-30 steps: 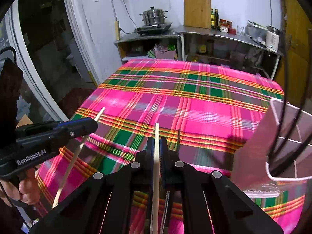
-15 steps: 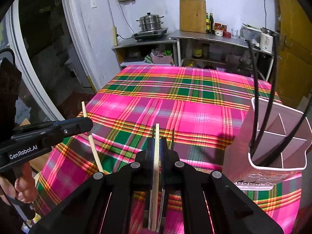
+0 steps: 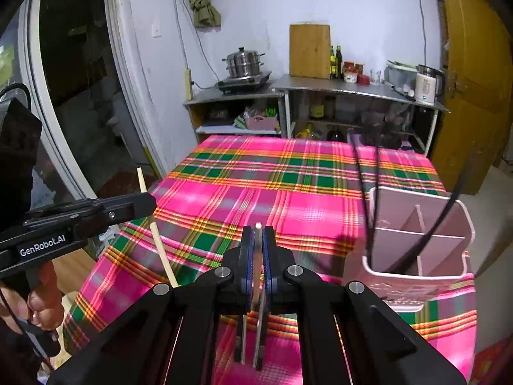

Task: Organize utensils
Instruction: 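Lift both wooden chopsticks upright and carry them over the pink holder, then lower the left tool's chopstick into the holder while the right tool lowers and releases its own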

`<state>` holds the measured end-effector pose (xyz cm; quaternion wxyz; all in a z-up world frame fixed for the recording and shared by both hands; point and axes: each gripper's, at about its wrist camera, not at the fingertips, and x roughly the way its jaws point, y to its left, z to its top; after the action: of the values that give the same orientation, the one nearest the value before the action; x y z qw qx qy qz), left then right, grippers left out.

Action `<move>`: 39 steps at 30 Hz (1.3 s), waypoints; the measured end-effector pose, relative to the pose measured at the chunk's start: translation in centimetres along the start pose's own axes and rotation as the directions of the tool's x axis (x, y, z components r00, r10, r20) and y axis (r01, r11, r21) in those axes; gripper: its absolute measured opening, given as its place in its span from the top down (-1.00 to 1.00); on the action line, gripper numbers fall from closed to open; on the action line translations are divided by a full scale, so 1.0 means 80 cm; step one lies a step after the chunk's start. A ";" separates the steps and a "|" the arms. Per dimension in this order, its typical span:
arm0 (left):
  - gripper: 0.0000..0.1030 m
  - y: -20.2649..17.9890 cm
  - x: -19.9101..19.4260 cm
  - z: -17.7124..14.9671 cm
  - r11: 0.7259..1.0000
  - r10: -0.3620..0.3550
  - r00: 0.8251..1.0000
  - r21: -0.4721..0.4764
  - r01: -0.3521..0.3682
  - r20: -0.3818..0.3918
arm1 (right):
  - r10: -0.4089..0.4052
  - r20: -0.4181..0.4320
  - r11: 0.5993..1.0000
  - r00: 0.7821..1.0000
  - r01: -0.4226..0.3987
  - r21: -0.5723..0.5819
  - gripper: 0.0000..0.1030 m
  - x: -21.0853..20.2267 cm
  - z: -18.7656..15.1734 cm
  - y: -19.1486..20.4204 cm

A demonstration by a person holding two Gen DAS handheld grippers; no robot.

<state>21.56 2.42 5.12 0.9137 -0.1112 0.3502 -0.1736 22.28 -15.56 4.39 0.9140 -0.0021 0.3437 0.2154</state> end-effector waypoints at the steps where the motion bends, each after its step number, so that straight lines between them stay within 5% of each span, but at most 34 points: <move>1: 0.92 -0.003 -0.001 0.001 1.000 -0.003 1.000 0.002 0.003 0.001 | -0.002 0.005 1.000 1.000 0.002 0.002 0.89 -0.005 0.000 -0.001; 22: 0.92 -0.141 0.062 0.040 0.980 -0.139 0.989 0.134 0.144 -0.048 | -0.114 0.106 0.985 0.988 0.099 0.139 0.89 -0.106 -0.002 -0.102; 39: 0.92 -0.200 0.113 0.131 0.973 -0.172 0.983 0.166 0.160 0.066 | -0.195 0.243 0.959 0.950 0.132 0.251 0.89 -0.151 0.052 -0.176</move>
<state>31.11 -14.89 12.53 0.9153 -0.0731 0.2876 -0.2724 22.40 -32.45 13.14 0.9605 0.1048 0.2395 0.0951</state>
